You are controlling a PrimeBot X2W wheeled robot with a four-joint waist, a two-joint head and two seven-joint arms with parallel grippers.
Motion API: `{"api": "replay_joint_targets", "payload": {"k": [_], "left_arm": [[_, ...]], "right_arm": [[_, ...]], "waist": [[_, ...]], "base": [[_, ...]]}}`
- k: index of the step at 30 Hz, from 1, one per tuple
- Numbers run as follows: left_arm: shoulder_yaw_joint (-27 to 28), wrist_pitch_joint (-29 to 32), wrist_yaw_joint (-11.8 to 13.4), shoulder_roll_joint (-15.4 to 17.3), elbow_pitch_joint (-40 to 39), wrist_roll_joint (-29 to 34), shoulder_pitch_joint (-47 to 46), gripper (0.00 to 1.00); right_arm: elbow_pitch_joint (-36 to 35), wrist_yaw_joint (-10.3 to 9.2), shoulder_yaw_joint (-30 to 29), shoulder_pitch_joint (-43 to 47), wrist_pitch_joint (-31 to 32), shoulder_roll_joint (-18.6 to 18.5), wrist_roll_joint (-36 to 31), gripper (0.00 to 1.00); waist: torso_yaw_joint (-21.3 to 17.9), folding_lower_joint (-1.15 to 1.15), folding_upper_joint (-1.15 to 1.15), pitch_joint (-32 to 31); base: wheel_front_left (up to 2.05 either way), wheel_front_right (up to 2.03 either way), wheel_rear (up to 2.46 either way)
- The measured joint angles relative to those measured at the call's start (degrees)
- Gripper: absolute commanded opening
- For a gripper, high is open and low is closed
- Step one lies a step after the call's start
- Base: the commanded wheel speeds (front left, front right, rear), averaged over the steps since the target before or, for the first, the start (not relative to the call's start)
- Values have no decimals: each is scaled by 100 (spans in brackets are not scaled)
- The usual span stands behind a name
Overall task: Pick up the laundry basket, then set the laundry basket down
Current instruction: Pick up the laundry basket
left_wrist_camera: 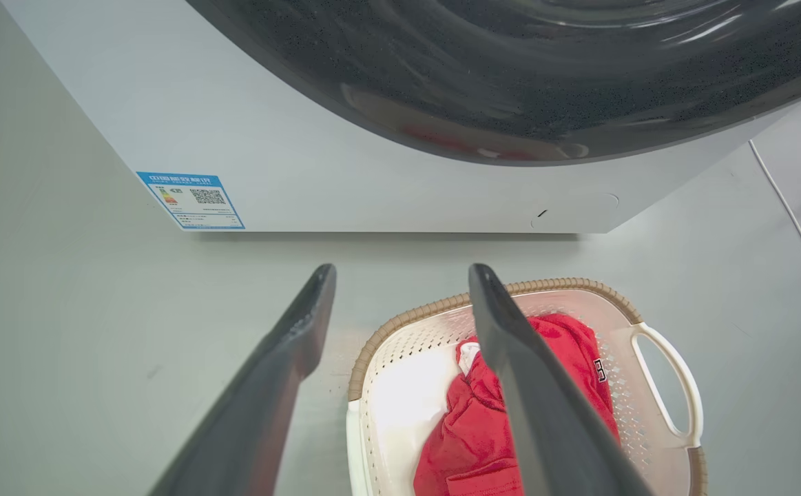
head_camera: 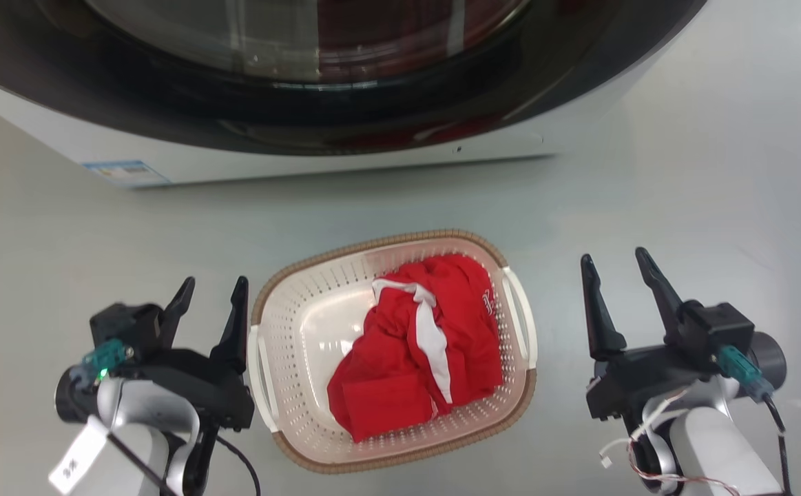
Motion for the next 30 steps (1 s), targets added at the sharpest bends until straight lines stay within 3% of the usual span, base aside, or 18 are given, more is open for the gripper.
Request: {"api": "replay_joint_targets", "payload": {"k": [17, 30], "left_arm": [[-64, 485, -502, -69, 1575, -250, -1170, 100], [-168, 641, -757, -178, 2619, -453, -1650, 100]], "right_arm": [[1222, 81, 300, -1226, 143, 147, 29, 100], [2154, 212, 554, -1750, 104, 191, 164, 100]], "waist": [[-25, 0, 1, 1498], [-7, -1, 0, 2024]], "base": [[0, 0, 0], [0, 0, 0]]}}
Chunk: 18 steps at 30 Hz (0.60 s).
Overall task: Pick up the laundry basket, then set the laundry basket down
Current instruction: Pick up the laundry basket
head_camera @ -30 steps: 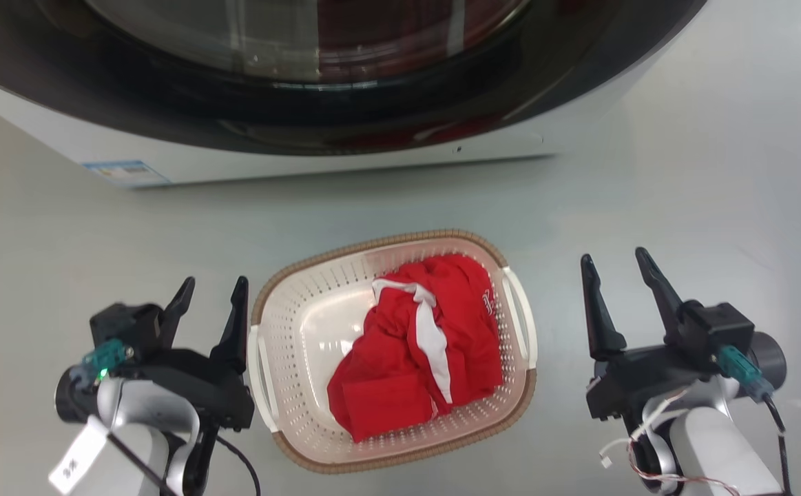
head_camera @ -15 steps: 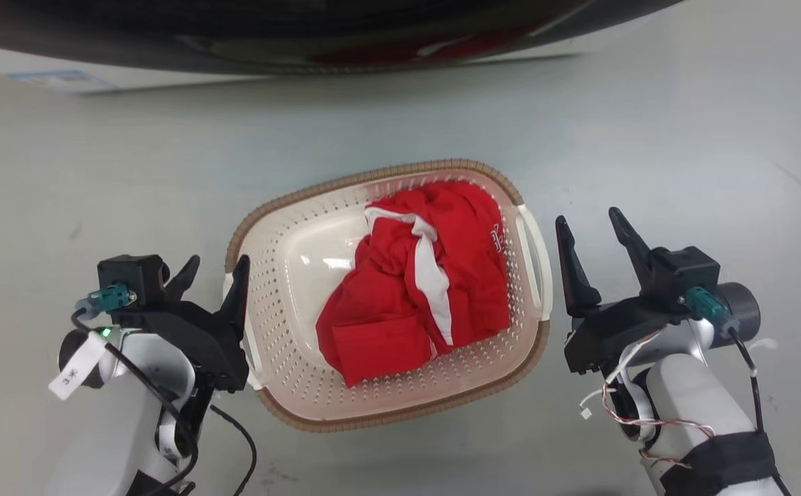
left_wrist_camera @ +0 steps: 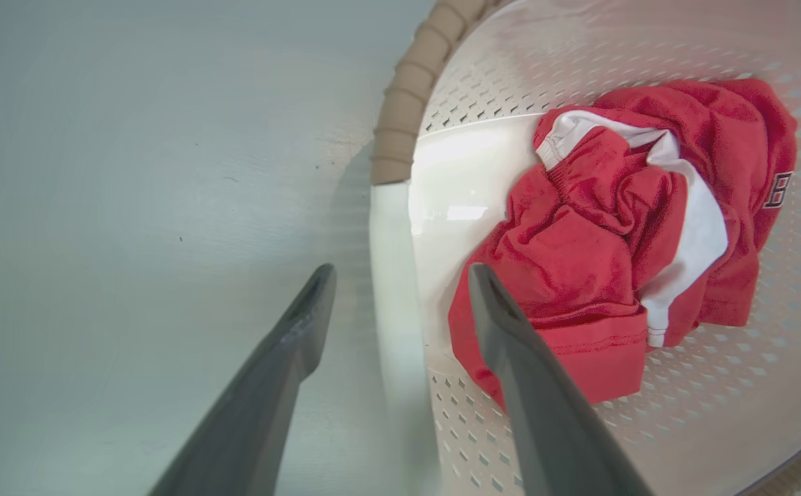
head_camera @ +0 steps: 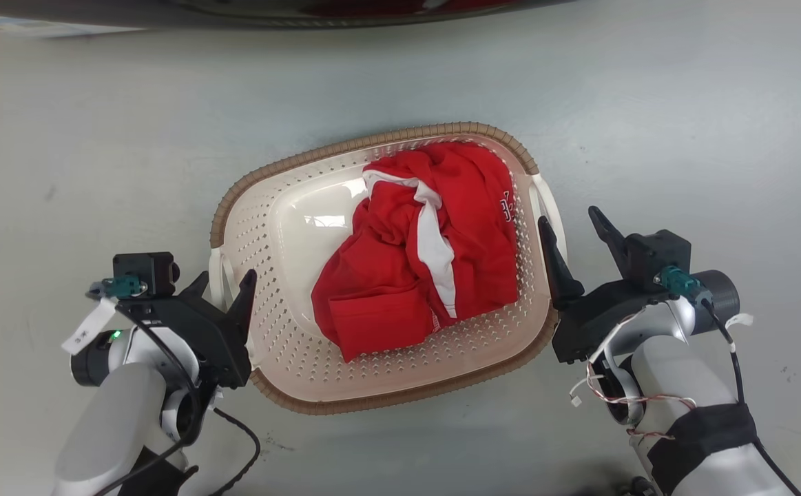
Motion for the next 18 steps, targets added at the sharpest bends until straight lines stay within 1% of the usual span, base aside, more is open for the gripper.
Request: {"api": "replay_joint_targets", "payload": {"k": [6, 7, 8, 9, 10, 13, 14, 18], "left_arm": [[-13, 37, -74, -70, 413, -70, -293, 100], [-15, 38, -97, -85, 469, -85, -343, 100], [-14, 38, -99, -101, 527, -86, -394, 100], [-10, 36, -100, -115, 581, -94, -438, 39], [-9, 36, -102, -126, 645, -105, -473, 0], [-25, 35, -152, -182, 792, -142, -553, 0], [-29, 33, -140, -229, 828, -144, -584, 0], [-54, -24, -149, -226, 999, -234, -701, 0]], "right_arm": [[425, 47, 82, -280, 64, 9, 115, 100], [492, 51, 96, -333, 102, 9, 116, 89], [559, 65, 119, -384, 113, 9, 116, 67], [638, 100, 141, -439, 133, 9, 123, 29], [694, 101, 166, -480, 146, 9, 142, 0], [846, 192, 231, -573, 193, 15, 174, 0], [871, 197, 238, -594, 193, 30, 180, 0], [1022, 243, 318, -673, 200, 27, 310, 0]], "waist": [[50, 0, 0, 131], [61, 0, 0, 150], [72, 0, 0, 168], [84, 0, 0, 181], [94, 0, 0, 191], [116, 0, 0, 210], [122, -1, -1, 215], [146, -2, -2, 229]], "base": [[0, 0, 0], [0, 0, 0], [0, 0, 0], [0, 0, 0], [0, 0, 0], [0, 0, 0], [0, 0, 0], [0, 0, 0]]}}
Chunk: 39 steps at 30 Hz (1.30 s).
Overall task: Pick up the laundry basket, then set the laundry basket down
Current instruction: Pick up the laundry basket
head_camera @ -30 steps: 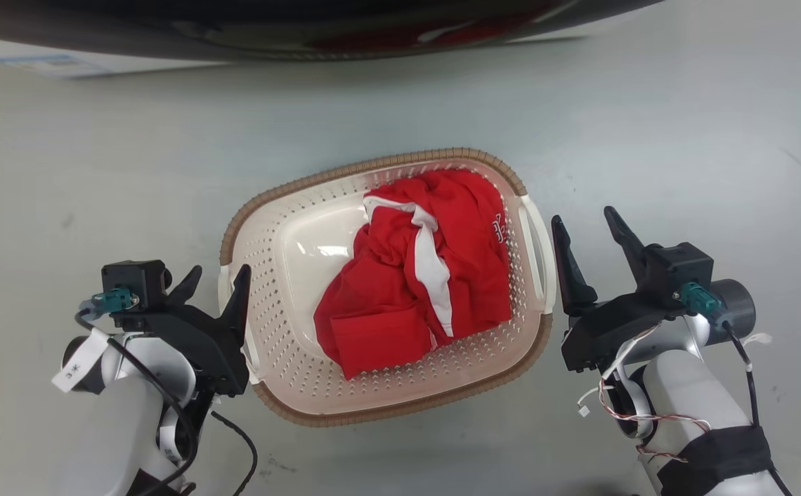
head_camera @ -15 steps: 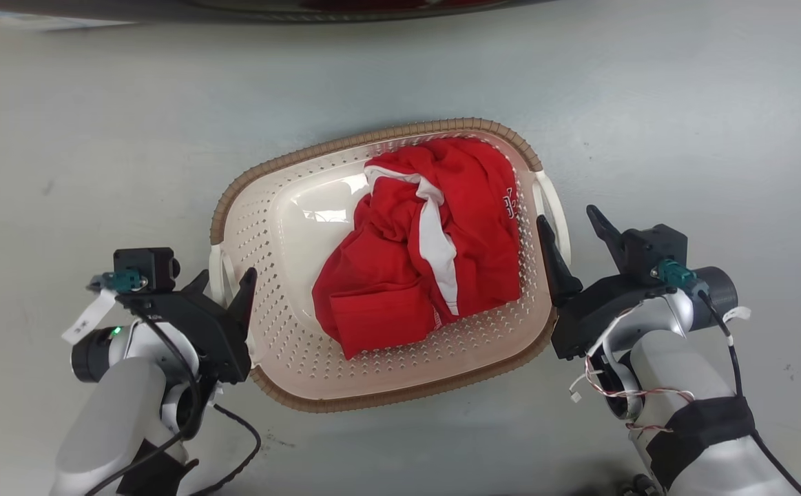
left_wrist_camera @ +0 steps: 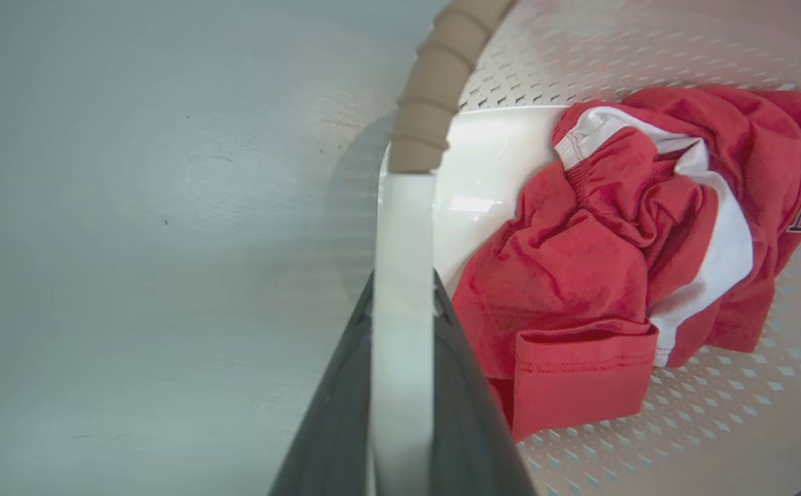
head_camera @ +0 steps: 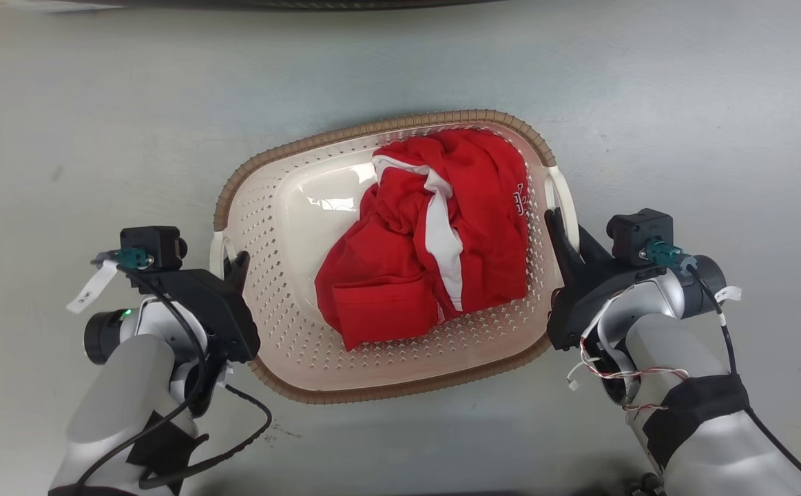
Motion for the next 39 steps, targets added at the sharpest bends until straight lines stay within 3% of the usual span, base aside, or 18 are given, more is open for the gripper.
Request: {"api": "replay_joint_targets", "payload": {"k": [20, 39], "left_arm": [[-272, -148, -44, -91, 817, -40, -456, 0], [-630, 254, -44, -212, 1367, -515, -457, 0]], "right_arm": [[734, 153, 352, -233, 211, 5, 623, 0], [1641, 307, 508, -274, 861, 64, 1121, 0]], "waist": [[56, 2, 1, -307], [-30, 2, 1, -1442]], "base": [[0, 0, 0], [0, 0, 0]]}}
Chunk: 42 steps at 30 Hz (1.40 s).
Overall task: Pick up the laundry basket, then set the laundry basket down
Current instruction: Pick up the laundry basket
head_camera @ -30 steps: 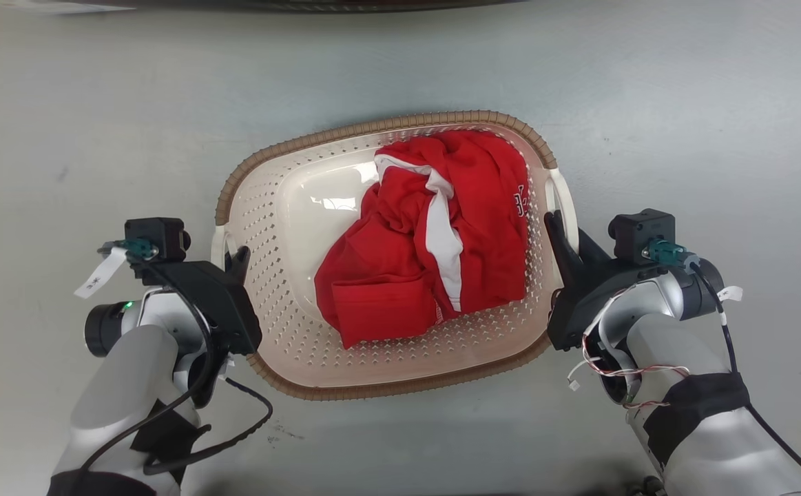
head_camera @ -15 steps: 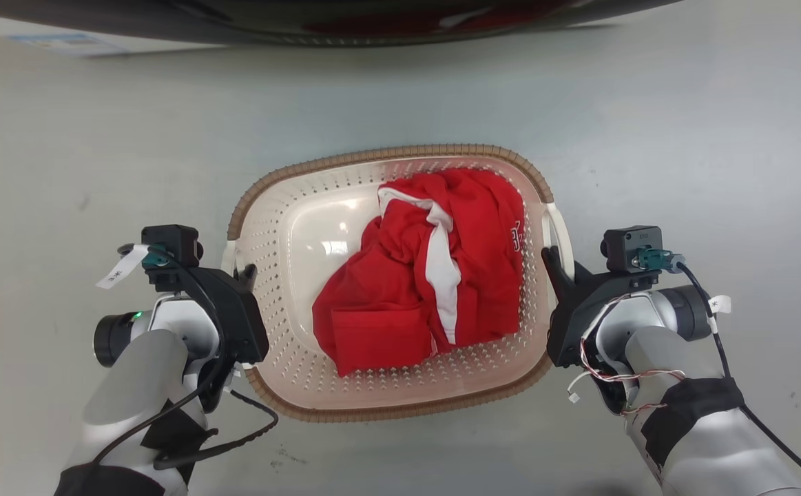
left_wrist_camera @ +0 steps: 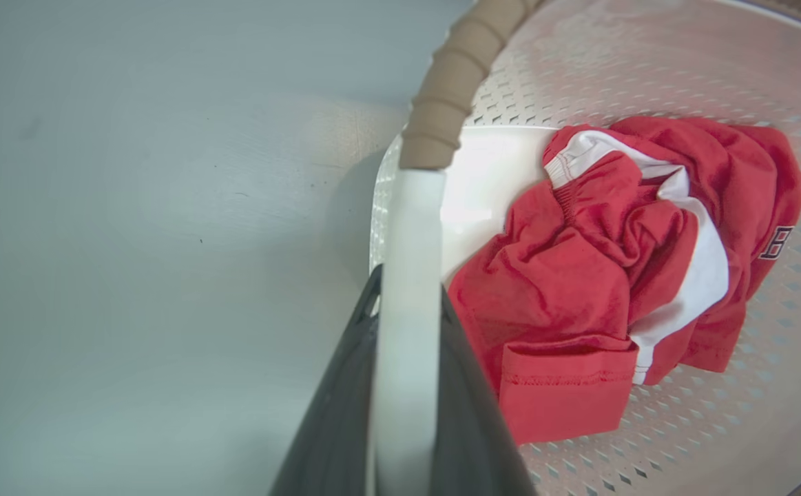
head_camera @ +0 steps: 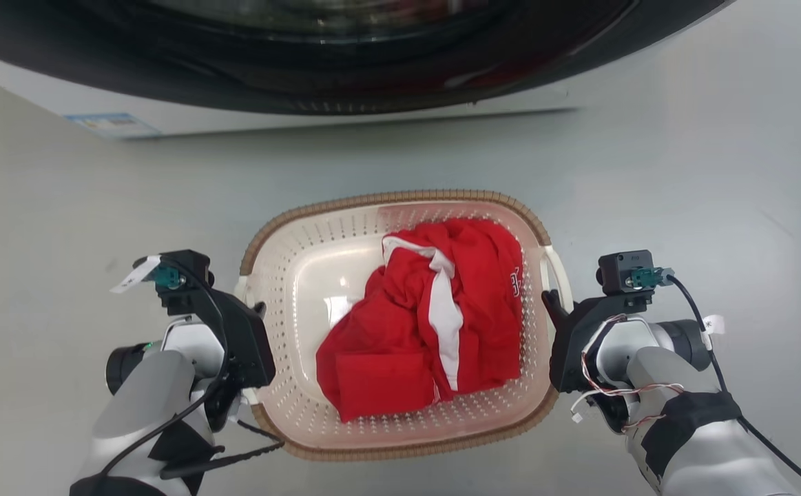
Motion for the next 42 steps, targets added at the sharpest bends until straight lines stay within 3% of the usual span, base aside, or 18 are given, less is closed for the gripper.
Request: {"api": "replay_joint_targets", "payload": {"k": [18, 42], "left_arm": [[-221, 720, 0, -99, 386, -450, 421, 0], [-427, 1546, 0, -104, 611, -975, 1087, 0]], "right_arm": [[660, 197, 198, 241, 743, 55, 561, 0], [984, 256, 445, 755, 1866, 103, 1209, 0]], "waist": [[-30, -1, 0, -1581], [-86, -2, 0, -3327]], "base": [[0, 0, 0], [0, 0, 0]]}}
